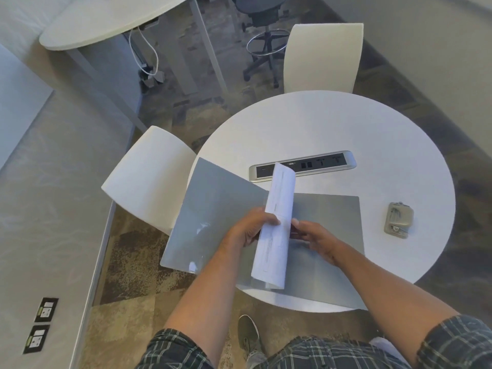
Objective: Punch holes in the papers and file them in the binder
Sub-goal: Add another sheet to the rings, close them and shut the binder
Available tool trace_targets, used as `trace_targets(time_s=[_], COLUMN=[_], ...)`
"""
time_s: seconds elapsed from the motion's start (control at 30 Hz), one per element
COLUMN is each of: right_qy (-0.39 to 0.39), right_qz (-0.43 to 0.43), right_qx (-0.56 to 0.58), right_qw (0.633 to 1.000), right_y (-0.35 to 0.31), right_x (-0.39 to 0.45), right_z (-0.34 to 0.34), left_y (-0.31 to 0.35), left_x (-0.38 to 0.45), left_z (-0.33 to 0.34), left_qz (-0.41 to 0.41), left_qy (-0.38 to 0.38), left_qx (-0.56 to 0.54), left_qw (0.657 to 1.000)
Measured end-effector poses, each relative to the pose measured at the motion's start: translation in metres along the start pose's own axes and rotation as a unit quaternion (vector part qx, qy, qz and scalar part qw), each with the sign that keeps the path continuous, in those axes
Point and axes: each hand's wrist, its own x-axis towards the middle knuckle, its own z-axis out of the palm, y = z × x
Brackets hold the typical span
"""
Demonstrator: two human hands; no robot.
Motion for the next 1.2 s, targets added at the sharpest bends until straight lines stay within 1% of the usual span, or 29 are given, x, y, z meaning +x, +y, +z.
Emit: trace_targets(time_s=[0.07, 0.17, 0.27, 0.4, 0.47, 0.53, 0.57, 0.63, 0.7, 0.83, 0.9, 1.0, 1.07, 1.13, 1.2], right_qy=[0.012, -0.004, 0.0, 0.078, 0.136, 0.207, 0.237, 0.285, 0.307, 0.306, 0.317, 0.332, 0.349, 0.381, 0.391], right_qz=[0.01, -0.001, -0.001, 0.022, 0.035, 0.057, 0.065, 0.076, 0.084, 0.063, 0.048, 0.033, 0.03, 0.034, 0.048], right_qx=[0.035, 0.08, 0.1, 0.081, 0.069, 0.044, 0.013, -0.089, -0.158, -0.175, -0.183, -0.204, -0.214, -0.225, -0.232], right_qw=[0.999, 0.997, 0.995, 0.993, 0.988, 0.976, 0.969, 0.951, 0.935, 0.934, 0.929, 0.92, 0.912, 0.896, 0.889], right_y=[0.004, 0.01, 0.013, 0.016, 0.015, 0.015, 0.016, 0.018, 0.02, 0.018, 0.018, 0.019, 0.02, 0.023, 0.026], right_x=[-0.009, -0.023, -0.032, -0.035, -0.036, -0.037, -0.036, -0.036, -0.037, -0.04, -0.038, -0.036, -0.034, -0.032, -0.029], right_z=[-0.014, -0.028, -0.037, -0.044, -0.046, -0.049, -0.052, -0.057, -0.06, -0.056, -0.055, -0.057, -0.058, -0.06, -0.061], left_y=[0.001, -0.002, -0.01, -0.017, -0.021, -0.028, -0.032, -0.04, -0.046, -0.059, -0.066, -0.076, -0.081, -0.084, -0.084], left_x=[0.0, 0.002, 0.007, 0.01, 0.011, 0.013, 0.013, 0.015, 0.017, 0.017, 0.017, 0.018, 0.017, 0.019, 0.02], left_z=[0.02, 0.049, 0.074, 0.098, 0.103, 0.102, 0.099, 0.092, 0.082, 0.062, 0.052, 0.042, 0.039, 0.04, 0.042], left_qz=[-0.002, -0.003, 0.008, 0.033, 0.045, 0.058, 0.068, 0.088, 0.103, 0.092, 0.056, 0.018, 0.009, 0.003, 0.001], left_qy=[0.003, 0.004, -0.007, -0.033, -0.051, -0.057, -0.048, 0.0, 0.06, 0.2, 0.236, 0.243, 0.237, 0.228, 0.22], left_qx=[0.037, 0.082, 0.112, 0.169, 0.197, 0.196, 0.191, 0.182, 0.182, 0.205, 0.218, 0.239, 0.223, 0.208, 0.203], left_qw=[0.999, 0.997, 0.994, 0.984, 0.978, 0.977, 0.978, 0.979, 0.976, 0.954, 0.945, 0.94, 0.945, 0.951, 0.954])
